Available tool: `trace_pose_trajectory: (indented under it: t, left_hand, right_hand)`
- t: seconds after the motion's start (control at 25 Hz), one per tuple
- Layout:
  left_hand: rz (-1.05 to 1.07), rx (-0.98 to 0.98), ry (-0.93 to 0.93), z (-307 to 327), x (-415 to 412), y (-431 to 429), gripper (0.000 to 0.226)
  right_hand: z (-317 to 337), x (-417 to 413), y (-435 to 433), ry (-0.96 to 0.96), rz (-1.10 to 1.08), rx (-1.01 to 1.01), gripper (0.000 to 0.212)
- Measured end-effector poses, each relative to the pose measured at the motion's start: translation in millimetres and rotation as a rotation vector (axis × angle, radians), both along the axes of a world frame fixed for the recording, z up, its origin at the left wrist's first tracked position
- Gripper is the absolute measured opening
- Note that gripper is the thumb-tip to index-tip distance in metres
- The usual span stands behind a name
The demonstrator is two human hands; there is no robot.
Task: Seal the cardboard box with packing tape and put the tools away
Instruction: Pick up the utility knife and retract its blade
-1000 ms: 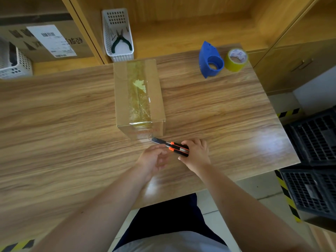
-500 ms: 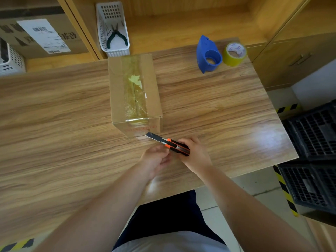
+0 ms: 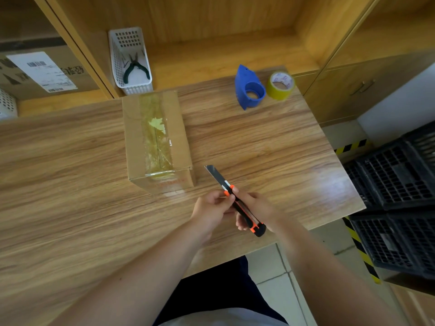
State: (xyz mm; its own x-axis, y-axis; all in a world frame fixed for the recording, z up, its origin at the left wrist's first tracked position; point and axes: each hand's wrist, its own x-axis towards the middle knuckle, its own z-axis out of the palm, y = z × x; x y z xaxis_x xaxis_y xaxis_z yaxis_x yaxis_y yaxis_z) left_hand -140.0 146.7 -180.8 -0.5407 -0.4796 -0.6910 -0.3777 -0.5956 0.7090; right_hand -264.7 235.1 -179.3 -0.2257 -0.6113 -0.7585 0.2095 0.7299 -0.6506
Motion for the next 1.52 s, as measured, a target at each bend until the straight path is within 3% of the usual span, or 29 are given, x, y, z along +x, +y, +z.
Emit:
trace_pose_trajectory:
  t: [0.08, 0.24, 0.44, 0.64, 1.0, 1.16, 1.28, 1.52]
  left_hand:
    - [-0.008, -0.035, 0.041, 9, -8, -4, 0.013]
    - [-0.027, -0.105, 0.07, 22, -25, -13, 0.018]
    - [0.027, -0.113, 0.101, 33, -41, -24, 0.017]
    - [0.068, -0.14, 0.097, 41, -59, -36, 0.019]
    - [0.093, -0.054, 0.051, 49, -100, -67, 0.023]
    - [0.164, -0.033, 0.02, 55, -120, -77, 0.022]
    - [0.223, -0.042, -0.028, 54, -134, -87, 0.021]
    - [0.371, -0.153, -0.227, 51, -157, -108, 0.017]
  right_hand:
    - [7, -10, -1, -0.04, 0.08, 0.012, 0.093]
    - [14, -23, -12, -0.11, 0.064, -0.029, 0.102]
    - [22, -27, -29, -0.119, -0.075, -0.053, 0.075]
    - [25, -37, -46, -0.112, -0.171, -0.043, 0.073]
    - [28, -74, -63, -0.112, -0.211, -0.151, 0.043]
    - [31, -93, -75, -0.159, -0.212, -0.183, 0.042]
    - [33, -104, -82, -0.204, -0.195, -0.195, 0.043]
    - [42, -114, -98, -0.281, -0.174, -0.248, 0.016]
